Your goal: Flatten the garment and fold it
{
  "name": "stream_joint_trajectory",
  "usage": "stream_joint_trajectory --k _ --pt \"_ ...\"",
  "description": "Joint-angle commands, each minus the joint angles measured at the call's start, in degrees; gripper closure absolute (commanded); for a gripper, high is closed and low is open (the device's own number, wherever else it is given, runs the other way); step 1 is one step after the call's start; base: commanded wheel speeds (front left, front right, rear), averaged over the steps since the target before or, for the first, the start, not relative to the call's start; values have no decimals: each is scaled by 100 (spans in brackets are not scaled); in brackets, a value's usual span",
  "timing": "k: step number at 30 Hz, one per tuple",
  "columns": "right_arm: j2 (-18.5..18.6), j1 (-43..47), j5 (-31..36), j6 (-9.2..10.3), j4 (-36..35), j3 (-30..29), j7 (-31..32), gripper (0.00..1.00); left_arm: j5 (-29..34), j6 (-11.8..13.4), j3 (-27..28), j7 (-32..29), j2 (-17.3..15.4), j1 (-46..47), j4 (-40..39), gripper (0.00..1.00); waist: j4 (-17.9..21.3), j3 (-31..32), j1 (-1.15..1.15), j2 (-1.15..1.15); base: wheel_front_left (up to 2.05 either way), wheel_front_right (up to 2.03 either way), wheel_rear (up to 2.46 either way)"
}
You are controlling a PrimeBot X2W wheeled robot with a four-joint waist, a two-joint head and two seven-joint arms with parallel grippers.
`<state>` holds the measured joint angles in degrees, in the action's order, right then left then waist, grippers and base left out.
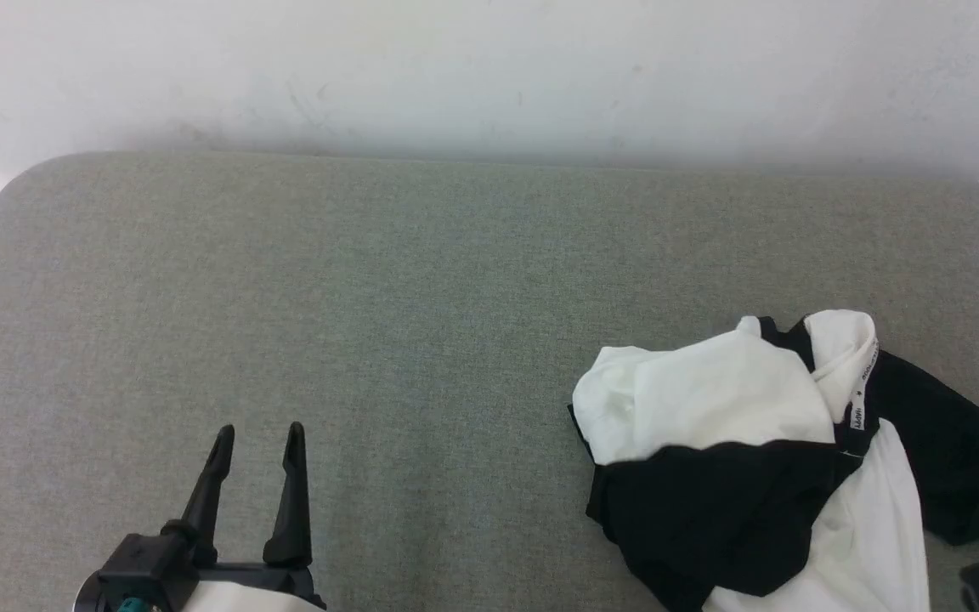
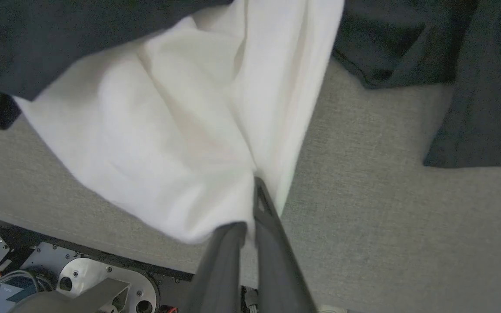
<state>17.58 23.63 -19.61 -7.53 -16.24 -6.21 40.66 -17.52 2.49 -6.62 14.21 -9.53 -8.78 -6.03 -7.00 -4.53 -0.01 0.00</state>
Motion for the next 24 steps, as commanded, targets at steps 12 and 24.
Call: stream_joint_trajectory --k 12,24 --pt "-525 -1111 -208 4 -395 338 -1237 0 -46 7 14 -5 -95 23 -38 0 23 50 1 0 0 0 0" --pt "-1318 -1264 1207 4 -907 -158 -3745 0 8 -14 -38 53 -22 3 -192 0 -27 -102 1 0 0 0 0"
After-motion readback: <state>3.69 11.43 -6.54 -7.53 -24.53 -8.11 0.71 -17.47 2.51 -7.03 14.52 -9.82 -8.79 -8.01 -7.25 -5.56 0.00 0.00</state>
